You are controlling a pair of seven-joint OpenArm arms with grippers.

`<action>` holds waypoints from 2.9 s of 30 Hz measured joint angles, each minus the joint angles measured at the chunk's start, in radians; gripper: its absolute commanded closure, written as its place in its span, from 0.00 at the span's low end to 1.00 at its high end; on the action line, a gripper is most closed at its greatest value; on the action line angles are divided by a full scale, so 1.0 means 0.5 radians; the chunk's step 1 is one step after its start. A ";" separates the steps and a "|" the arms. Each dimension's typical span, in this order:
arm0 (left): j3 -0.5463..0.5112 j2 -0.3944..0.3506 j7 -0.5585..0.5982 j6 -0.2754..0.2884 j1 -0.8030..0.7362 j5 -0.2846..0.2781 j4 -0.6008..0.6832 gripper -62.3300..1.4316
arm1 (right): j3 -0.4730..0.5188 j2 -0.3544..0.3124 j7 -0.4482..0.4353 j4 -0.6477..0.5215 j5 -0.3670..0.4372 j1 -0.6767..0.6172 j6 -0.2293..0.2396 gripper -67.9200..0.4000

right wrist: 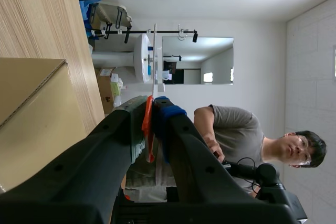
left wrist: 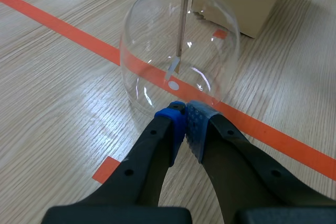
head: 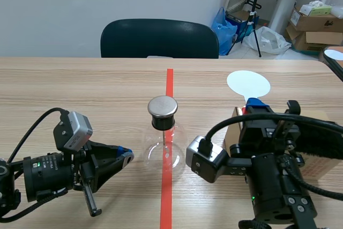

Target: Do the electroscope experiment

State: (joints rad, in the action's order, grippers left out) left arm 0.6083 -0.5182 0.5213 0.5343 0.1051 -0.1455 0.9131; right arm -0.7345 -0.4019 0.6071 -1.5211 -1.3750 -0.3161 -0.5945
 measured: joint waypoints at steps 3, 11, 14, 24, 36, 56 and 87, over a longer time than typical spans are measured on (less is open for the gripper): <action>0.000 0.000 0.000 0.000 0.000 0.000 0.000 0.93 | 0.009 0.001 -0.008 0.000 0.009 -0.009 -0.011 0.98; 0.000 0.000 0.000 0.000 0.000 -0.001 0.000 0.93 | 0.383 0.102 -0.322 0.000 0.012 -0.244 -0.135 0.98; 0.000 0.000 -0.001 0.000 0.000 0.000 0.000 0.93 | 0.569 0.182 -0.508 -0.001 0.012 -0.339 -0.153 0.98; 0.000 -0.027 0.111 0.000 -0.016 0.000 0.002 0.93 | 1.248 0.516 -1.250 -0.002 0.095 -0.641 -0.262 0.98; -0.342 -0.287 0.434 0.162 -0.475 0.035 0.319 0.93 | 1.987 0.867 -2.227 -0.002 0.422 -0.723 -0.256 0.98; -1.578 -0.376 0.761 0.320 -1.873 0.509 1.635 0.93 | 2.238 0.669 -2.760 0.558 0.484 -0.454 -0.261 0.98; -1.575 -0.376 0.771 0.320 -1.849 0.552 1.598 0.00 | 2.102 0.705 -2.407 0.674 0.441 -0.452 -0.291 0.98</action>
State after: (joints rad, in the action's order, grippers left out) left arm -0.1791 -0.7063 0.9070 0.6945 -0.8196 0.1307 1.7119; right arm 0.3164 -0.0494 -0.5964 -1.1839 -1.1545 -0.5419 -0.7403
